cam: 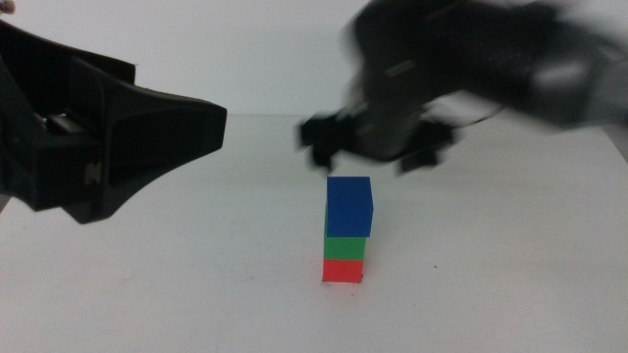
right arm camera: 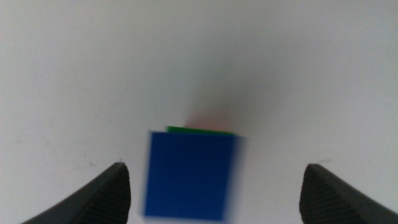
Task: Stack red cubes first, then green, then blue cubes in a specific spot.
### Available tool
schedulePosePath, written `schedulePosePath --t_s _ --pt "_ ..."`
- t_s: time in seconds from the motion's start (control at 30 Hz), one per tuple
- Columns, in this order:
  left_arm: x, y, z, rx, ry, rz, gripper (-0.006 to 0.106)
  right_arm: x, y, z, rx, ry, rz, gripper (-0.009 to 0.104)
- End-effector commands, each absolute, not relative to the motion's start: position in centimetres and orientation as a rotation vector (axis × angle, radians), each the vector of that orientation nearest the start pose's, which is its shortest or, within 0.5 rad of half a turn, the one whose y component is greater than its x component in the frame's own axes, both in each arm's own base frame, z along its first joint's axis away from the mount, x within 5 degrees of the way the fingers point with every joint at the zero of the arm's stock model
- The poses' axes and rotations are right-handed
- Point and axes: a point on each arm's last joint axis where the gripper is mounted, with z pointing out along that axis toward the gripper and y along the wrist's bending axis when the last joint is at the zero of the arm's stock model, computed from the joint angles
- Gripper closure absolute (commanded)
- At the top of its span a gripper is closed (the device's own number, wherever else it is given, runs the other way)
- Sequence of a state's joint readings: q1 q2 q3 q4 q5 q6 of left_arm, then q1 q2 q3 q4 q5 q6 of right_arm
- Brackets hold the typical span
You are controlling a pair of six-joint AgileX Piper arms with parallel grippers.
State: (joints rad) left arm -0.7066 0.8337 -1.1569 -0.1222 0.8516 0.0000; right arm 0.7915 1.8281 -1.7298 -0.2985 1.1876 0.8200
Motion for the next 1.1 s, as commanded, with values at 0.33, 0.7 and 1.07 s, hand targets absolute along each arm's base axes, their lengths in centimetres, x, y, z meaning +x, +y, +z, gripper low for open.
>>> schedulePosePath --t_s 0.33,0.7,1.07 --pt "10.2 -9.8 44.1 0.682 1.923 -0.600 0.007 18.4 4.4 37.0 -0.113 2.251 0.123 0.002" --pt "10.2 -9.8 44.1 0.682 1.923 -0.600 0.007 14.8 1.9 37.3 -0.115 2.040 0.137 0.002" --pt "11.1 -9.5 42.1 0.604 1.845 -0.564 0.007 14.4 1.9 37.5 -0.114 2.025 0.140 0.002"
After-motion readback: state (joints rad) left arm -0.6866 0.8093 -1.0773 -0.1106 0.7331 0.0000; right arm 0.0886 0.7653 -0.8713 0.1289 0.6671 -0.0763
